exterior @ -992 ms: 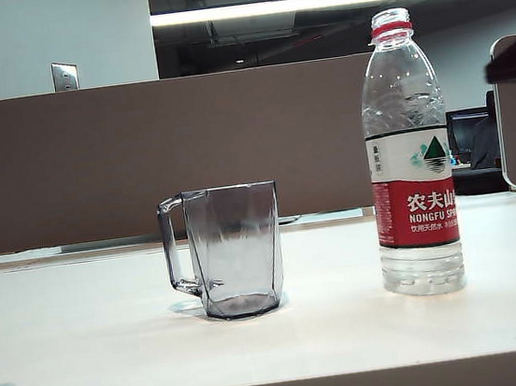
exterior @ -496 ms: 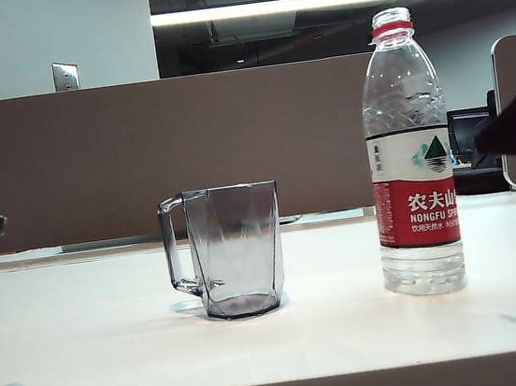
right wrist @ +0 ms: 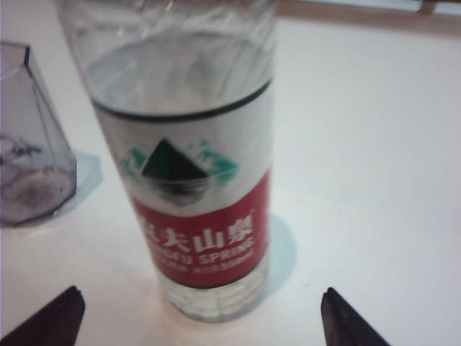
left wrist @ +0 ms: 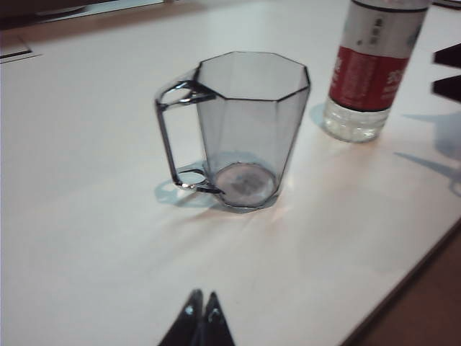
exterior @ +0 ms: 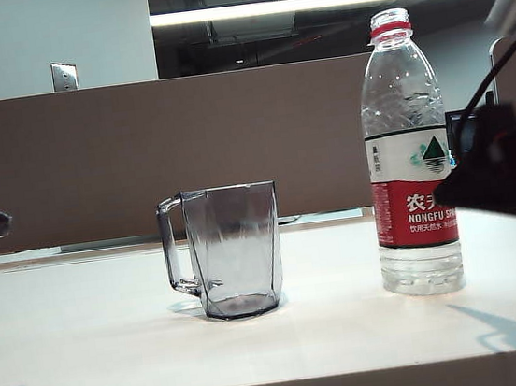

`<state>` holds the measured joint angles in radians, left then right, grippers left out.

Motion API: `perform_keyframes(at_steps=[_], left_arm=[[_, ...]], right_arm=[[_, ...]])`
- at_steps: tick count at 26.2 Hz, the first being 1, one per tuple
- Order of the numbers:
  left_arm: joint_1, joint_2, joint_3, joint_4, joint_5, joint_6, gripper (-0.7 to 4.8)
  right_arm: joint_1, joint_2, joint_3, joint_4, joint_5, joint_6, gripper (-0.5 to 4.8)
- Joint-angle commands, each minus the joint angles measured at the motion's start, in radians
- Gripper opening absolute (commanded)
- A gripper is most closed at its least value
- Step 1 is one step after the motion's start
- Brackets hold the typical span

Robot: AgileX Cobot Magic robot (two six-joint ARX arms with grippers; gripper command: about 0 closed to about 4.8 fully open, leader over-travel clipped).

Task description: Pick up the mineral water bottle on the table and pour water into the mug until it's half full.

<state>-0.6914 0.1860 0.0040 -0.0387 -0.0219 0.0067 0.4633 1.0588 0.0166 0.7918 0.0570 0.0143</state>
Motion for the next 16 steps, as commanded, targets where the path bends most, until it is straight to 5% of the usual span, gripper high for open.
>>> perform_keyframes(at_steps=[1, 9, 16], left_arm=[[0.000, 0.000, 0.003, 0.010, -0.001, 0.000, -0.05], [0.000, 0.000, 0.003, 0.010, 0.000, 0.000, -0.05], [0.000, 0.000, 0.003, 0.010, 0.000, 0.000, -0.05]], right_arm=[[-0.001, 0.187, 0.050, 0.218, -0.015, 0.000, 4.79], [0.000, 0.531, 0.149, 0.509, -0.015, 0.019, 4.79], [0.001, 0.606, 0.208, 0.529, -0.010, 0.019, 4.79]])
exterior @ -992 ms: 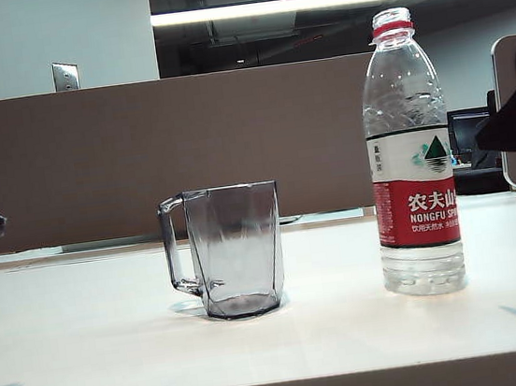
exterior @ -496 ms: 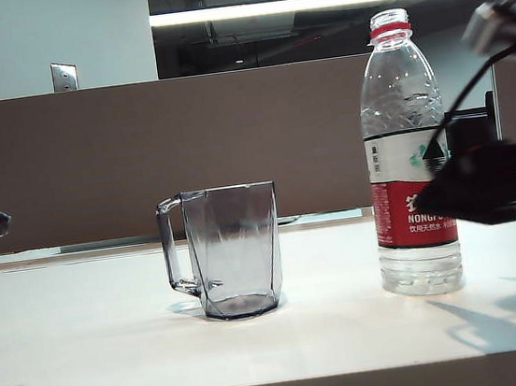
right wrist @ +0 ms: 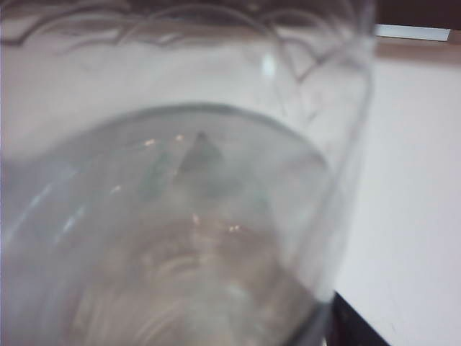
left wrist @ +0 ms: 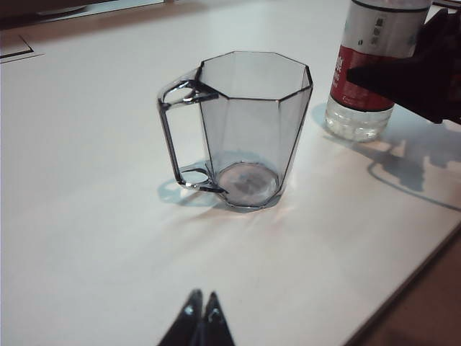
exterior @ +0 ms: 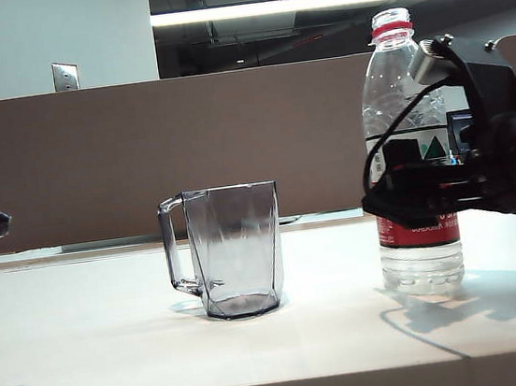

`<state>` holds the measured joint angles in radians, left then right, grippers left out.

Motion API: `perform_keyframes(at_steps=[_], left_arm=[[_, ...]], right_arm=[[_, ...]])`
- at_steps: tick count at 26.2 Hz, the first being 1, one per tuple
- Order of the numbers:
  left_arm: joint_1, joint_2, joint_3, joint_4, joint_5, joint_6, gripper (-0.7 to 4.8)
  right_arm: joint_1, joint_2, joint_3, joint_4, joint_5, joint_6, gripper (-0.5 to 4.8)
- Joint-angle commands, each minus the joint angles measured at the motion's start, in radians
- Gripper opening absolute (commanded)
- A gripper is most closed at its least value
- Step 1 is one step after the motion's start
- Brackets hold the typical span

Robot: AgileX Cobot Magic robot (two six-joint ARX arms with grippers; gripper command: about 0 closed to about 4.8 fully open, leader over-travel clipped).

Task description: Pick up the mineral water bottle on the table and pour water into the mug until it's half full.

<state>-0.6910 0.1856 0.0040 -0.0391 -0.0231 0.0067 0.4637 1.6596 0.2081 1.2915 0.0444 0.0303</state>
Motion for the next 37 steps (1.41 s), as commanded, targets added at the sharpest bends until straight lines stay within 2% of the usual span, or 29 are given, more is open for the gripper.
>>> perform_keyframes(at_steps=[1, 5, 6, 7, 10, 16, 18, 20, 21, 28, 32, 37], left_arm=[[0.000, 0.000, 0.003, 0.011, 0.001, 0.000, -0.05], [0.000, 0.000, 0.003, 0.011, 0.001, 0.000, -0.05], [0.000, 0.000, 0.003, 0.011, 0.001, 0.000, -0.05], [0.000, 0.000, 0.003, 0.011, 0.001, 0.000, -0.05], [0.000, 0.000, 0.003, 0.011, 0.001, 0.000, -0.05], [0.000, -0.011, 0.003, 0.010, 0.001, 0.000, -0.05], [0.000, -0.038, 0.003, 0.010, 0.001, 0.000, -0.05], [0.000, -0.063, 0.003, 0.011, 0.001, 0.000, -0.05], [0.000, -0.069, 0.003, 0.011, 0.001, 0.000, -0.05], [0.000, -0.069, 0.003, 0.010, 0.001, 0.000, -0.05], [0.000, -0.069, 0.003, 0.011, 0.001, 0.000, -0.05], [0.000, -0.069, 0.003, 0.010, 0.001, 0.000, -0.05]], right_arm=[[0.000, 0.009, 0.023, 0.029, 0.005, 0.003, 4.79], [0.000, 0.014, 0.033, 0.031, 0.005, 0.003, 4.79], [0.000, 0.014, 0.033, 0.030, 0.005, 0.003, 4.41], [0.000, 0.014, 0.033, 0.030, 0.004, 0.003, 3.69], [0.000, 0.014, 0.033, 0.031, 0.001, 0.003, 3.14], [0.005, 0.003, 0.025, 0.073, 0.000, -0.014, 3.13], [0.015, -0.024, 0.025, 0.041, 0.001, -0.064, 3.13], [0.039, -0.071, 0.035, -0.069, 0.005, -0.167, 3.13], [0.058, -0.109, 0.056, -0.181, 0.016, -0.230, 3.13], [0.129, -0.168, 0.274, -0.629, 0.255, -0.546, 3.13], [0.129, -0.168, 0.332, -0.693, 0.298, -0.647, 3.13], [0.129, -0.169, 0.343, -0.714, 0.298, -0.784, 3.14]])
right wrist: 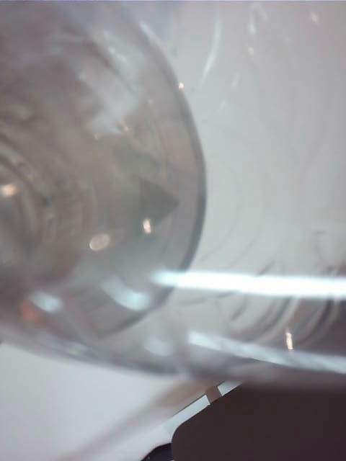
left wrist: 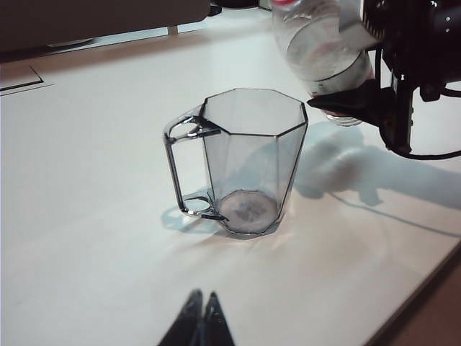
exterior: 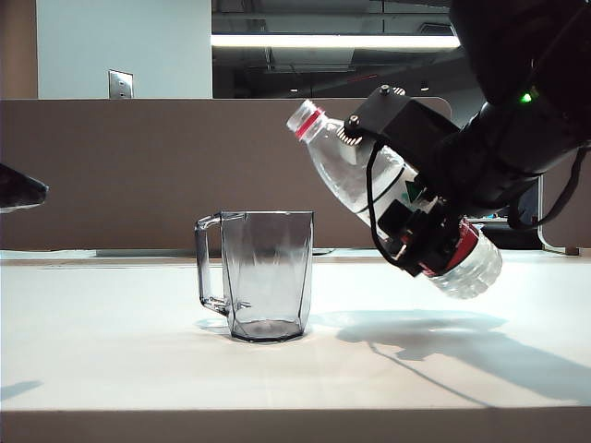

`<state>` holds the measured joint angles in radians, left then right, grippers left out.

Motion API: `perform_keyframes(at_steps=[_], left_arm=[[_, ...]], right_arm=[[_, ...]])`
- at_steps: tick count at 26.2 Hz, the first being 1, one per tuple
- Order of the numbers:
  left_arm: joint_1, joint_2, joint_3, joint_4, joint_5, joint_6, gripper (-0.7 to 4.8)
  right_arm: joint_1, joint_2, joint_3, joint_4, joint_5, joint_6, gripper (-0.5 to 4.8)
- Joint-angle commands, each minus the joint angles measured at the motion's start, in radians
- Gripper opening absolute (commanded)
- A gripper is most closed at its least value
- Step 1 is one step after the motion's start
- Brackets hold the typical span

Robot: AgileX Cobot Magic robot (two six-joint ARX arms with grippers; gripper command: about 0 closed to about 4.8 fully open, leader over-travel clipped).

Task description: Pick up the mineral water bottle on the table and pour water into the mug until it's half full.

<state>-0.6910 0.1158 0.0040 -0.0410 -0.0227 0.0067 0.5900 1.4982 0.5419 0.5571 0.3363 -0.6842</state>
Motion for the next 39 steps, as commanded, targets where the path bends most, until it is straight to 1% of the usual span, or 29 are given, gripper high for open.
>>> perform_keyframes(at_steps=[1, 2, 5, 9, 11, 15, 17, 18, 27, 31, 35, 39], left_arm=[[0.000, 0.000, 0.003, 0.013, 0.000, 0.000, -0.05], [0.000, 0.000, 0.003, 0.012, 0.000, 0.000, -0.05], [0.000, 0.000, 0.003, 0.013, 0.000, 0.000, -0.05], [0.000, 0.000, 0.003, 0.013, 0.000, 0.000, -0.05], [0.000, 0.000, 0.003, 0.013, 0.000, 0.000, -0.05], [0.000, 0.000, 0.003, 0.012, 0.000, 0.000, -0.05], [0.000, 0.000, 0.003, 0.013, 0.000, 0.000, -0.05], [0.000, 0.000, 0.003, 0.012, 0.000, 0.000, -0.05], [0.000, 0.000, 0.003, 0.012, 0.000, 0.000, -0.05], [0.000, 0.000, 0.003, 0.013, 0.000, 0.000, -0.05], [0.000, 0.000, 0.003, 0.013, 0.000, 0.000, -0.05], [0.000, 0.000, 0.003, 0.012, 0.000, 0.000, -0.05]], right_arm=[[0.003, -0.008, 0.009, 0.010, 0.010, -0.090, 3.15], [0.003, -0.008, 0.009, 0.006, 0.018, -0.103, 3.15], [0.015, -0.008, 0.009, 0.008, 0.078, -0.194, 3.15], [0.015, -0.008, 0.009, 0.021, 0.102, -0.246, 3.15], [0.015, -0.008, 0.009, 0.040, 0.119, -0.308, 3.15], [0.015, -0.008, 0.009, 0.079, 0.123, -0.372, 3.19], [0.015, -0.008, 0.009, 0.108, 0.147, -0.425, 3.20], [0.014, -0.013, 0.009, 0.110, 0.151, -0.453, 3.28], [0.015, -0.033, 0.009, 0.114, 0.168, -0.567, 3.28], [0.015, -0.033, 0.009, 0.151, 0.223, -0.634, 3.28], [0.016, -0.033, 0.009, 0.203, 0.222, -0.660, 3.28], [0.024, -0.033, 0.009, 0.203, 0.222, -0.683, 3.28]])
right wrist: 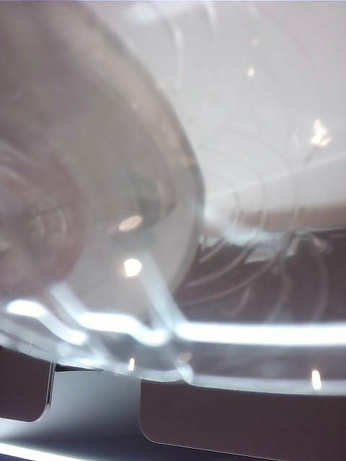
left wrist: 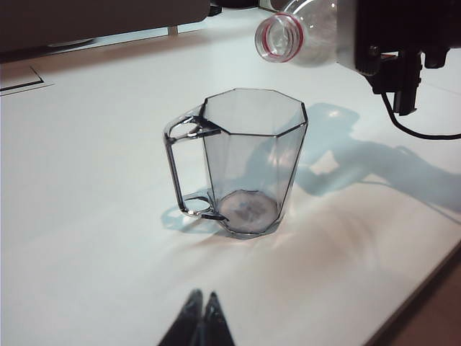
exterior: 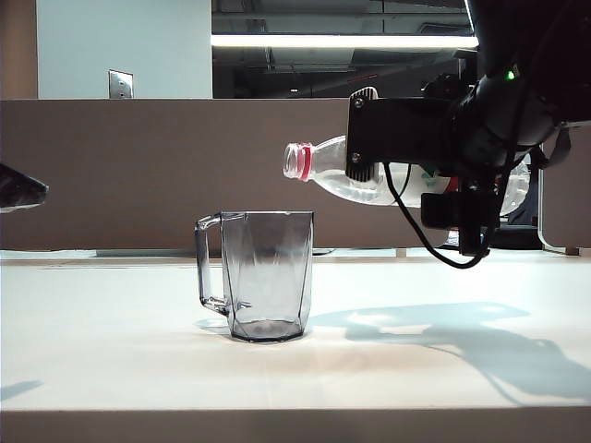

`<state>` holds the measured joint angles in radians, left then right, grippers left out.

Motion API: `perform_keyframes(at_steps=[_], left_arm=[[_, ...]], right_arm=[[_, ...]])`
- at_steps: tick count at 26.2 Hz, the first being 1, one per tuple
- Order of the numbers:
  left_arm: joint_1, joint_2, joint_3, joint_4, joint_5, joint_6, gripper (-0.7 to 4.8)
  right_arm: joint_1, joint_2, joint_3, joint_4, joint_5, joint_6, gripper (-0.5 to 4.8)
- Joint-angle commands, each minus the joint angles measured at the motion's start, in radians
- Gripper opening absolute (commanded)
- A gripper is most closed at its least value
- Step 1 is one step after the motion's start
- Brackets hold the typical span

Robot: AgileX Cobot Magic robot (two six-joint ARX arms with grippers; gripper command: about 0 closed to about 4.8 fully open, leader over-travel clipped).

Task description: Pick up the mineral water bottle on the table and pour water into the mug until it's half full.

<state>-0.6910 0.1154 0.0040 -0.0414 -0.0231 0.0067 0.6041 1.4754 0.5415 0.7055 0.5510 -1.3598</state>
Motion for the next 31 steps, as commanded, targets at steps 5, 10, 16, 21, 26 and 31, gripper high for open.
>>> perform_keyframes(at_steps=[5, 10, 16, 21, 26, 31], left_arm=[[0.000, 0.000, 0.003, 0.013, 0.001, 0.000, -0.05], [0.000, 0.000, 0.003, 0.013, 0.001, 0.000, -0.05], [0.000, 0.000, 0.003, 0.013, 0.001, 0.000, -0.05], [0.000, 0.000, 0.003, 0.013, 0.001, 0.000, -0.05], [0.000, 0.000, 0.003, 0.013, 0.001, 0.000, -0.05], [0.000, 0.000, 0.003, 0.013, 0.001, 0.000, -0.05]], right_arm=[[0.039, -0.010, 0.010, 0.055, 0.012, -0.074, 3.28], [0.039, -0.010, 0.010, 0.055, 0.060, -0.109, 3.27], [0.039, -0.010, 0.010, 0.063, 0.060, -0.138, 3.22], [0.039, -0.010, 0.010, 0.063, 0.060, -0.138, 3.22], [0.039, -0.010, 0.010, 0.063, 0.060, -0.138, 3.22], [0.039, -0.010, 0.010, 0.063, 0.060, -0.138, 3.22]])
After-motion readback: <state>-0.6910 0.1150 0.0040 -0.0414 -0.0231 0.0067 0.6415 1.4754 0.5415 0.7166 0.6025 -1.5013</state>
